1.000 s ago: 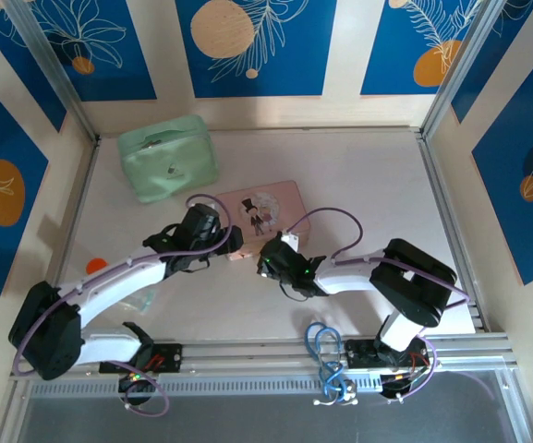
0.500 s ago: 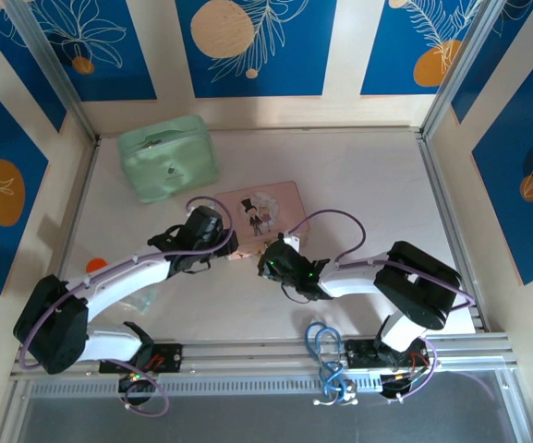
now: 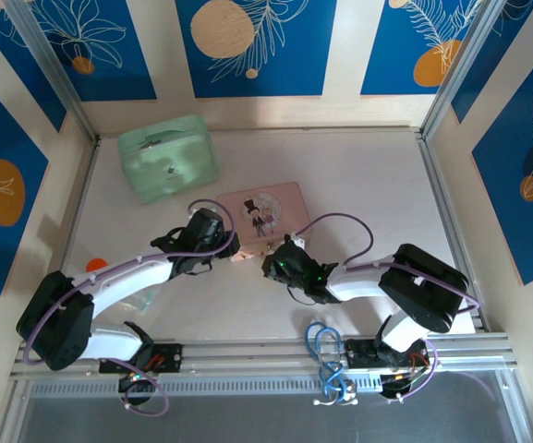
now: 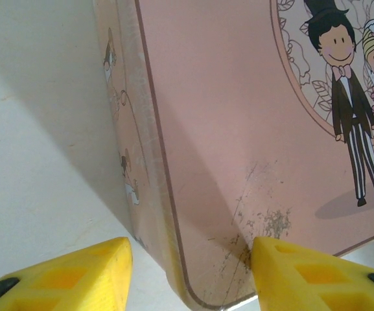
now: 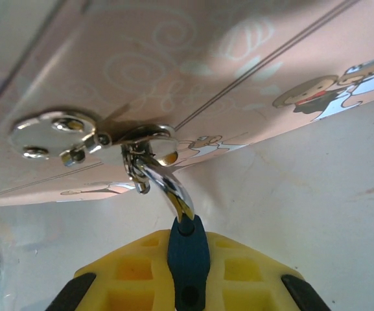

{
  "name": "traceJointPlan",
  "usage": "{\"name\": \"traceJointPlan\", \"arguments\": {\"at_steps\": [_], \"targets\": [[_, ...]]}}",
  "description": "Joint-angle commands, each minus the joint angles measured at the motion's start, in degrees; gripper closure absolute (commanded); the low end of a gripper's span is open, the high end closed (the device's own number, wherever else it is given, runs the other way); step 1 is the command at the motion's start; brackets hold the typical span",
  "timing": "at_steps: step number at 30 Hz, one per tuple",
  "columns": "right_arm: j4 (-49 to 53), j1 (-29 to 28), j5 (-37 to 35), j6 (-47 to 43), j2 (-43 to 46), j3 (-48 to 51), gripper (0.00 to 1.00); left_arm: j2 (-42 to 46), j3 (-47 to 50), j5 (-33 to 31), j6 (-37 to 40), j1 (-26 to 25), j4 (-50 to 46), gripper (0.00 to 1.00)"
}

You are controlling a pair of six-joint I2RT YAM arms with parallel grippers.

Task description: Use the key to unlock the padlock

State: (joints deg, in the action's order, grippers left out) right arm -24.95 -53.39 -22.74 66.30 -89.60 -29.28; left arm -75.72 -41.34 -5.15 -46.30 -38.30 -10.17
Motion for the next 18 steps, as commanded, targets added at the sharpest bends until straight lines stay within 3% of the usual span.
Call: {"name": "traceJointPlan", "arguments": {"at_steps": [1,10,18], "targets": [[-5.0,1.5,1.3,0.4,2.1,2.3,1.00,-1.8,1.7,0.3,-0.3,0.9,-0.7,0.49],[-10.4,2.2,4.2,-0.3,1.2,3.8,1.00,-2.6,2.6,2.3,-0.1,1.6,1.6,0.49],[-6.3,4.0,3.1,1.9,2.7,4.9,1.00,-2.9,2.7,3.1,0.2,1.7,2.4,0.49]]}}
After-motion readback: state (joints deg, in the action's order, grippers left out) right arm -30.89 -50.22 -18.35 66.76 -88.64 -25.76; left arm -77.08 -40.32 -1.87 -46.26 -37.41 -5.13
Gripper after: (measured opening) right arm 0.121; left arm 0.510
